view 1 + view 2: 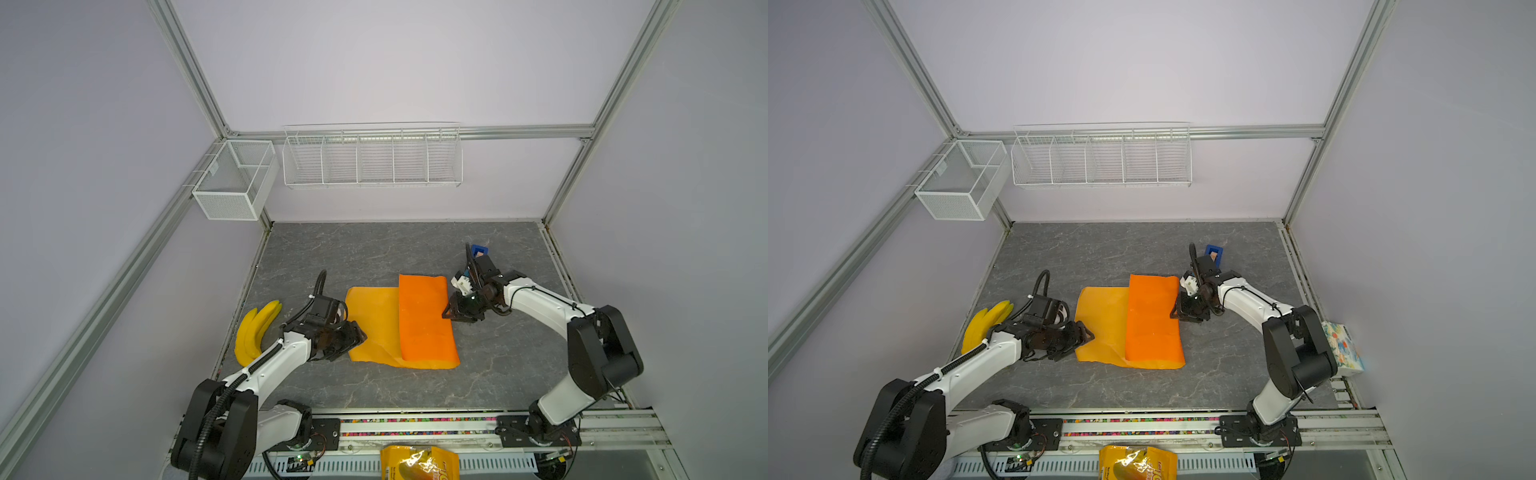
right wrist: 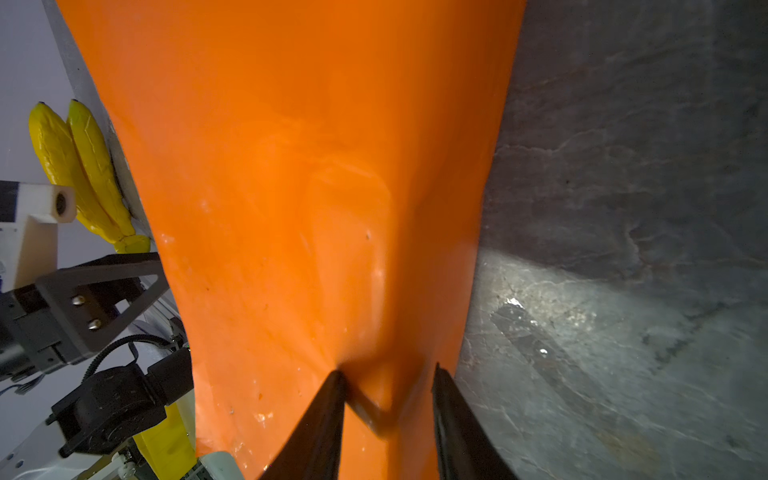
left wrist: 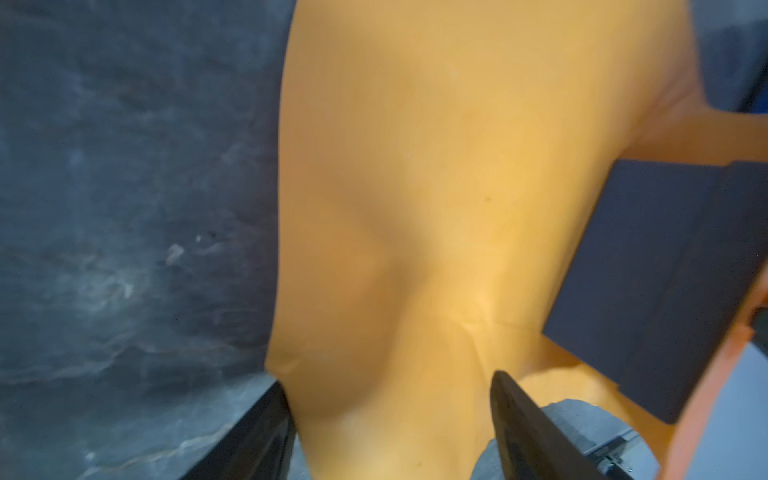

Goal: Wrap the gift box in paper

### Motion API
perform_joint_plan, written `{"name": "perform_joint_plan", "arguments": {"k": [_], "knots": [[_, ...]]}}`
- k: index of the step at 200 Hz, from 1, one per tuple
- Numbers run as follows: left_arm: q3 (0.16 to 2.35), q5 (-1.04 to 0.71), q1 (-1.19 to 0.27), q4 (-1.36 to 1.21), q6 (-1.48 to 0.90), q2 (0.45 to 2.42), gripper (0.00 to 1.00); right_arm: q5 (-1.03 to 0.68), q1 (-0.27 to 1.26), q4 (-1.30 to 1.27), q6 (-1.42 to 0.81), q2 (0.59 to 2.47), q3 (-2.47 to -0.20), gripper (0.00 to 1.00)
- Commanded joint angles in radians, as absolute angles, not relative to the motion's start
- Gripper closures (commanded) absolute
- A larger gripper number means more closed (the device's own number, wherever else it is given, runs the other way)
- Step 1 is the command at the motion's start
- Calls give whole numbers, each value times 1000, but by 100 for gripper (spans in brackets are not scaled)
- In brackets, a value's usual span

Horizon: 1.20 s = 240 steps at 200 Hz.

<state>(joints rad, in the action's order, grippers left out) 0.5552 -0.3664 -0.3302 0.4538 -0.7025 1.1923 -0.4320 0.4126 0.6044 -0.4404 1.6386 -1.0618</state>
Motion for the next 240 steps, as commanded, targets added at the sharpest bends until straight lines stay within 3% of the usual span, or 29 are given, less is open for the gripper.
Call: {"name": "perform_joint_plan", "arguments": {"k": [1,37,71,82,111,154,206,240], "knots": [[577,-446,-266,391,-624,1191,26,-408,414,625,-430,1667,-1028,62],[593,-581,-158,288,-582,1272,25,-419,414,632,-426,1669,-1038,62],[640,-592,-119,259,-538,1367,27,-419,414,638,-425,1666,-1037,62],[658,-599,-109,260,-521,1401,31,-422,413,637,-426,1666,-1034,62],[690,-594,-95,253,-491,1470,54,-418,414,639,-426,1663,-1031,62],[716,-563,-94,277,-453,1505,68,-416,414,637,-430,1657,-1028,62],[751,-503,-94,346,-382,1528,75,-414,414,644,-430,1650,-1028,62],[747,-484,-94,338,-381,1505,91,-409,413,647,-430,1649,-1028,62]]}}
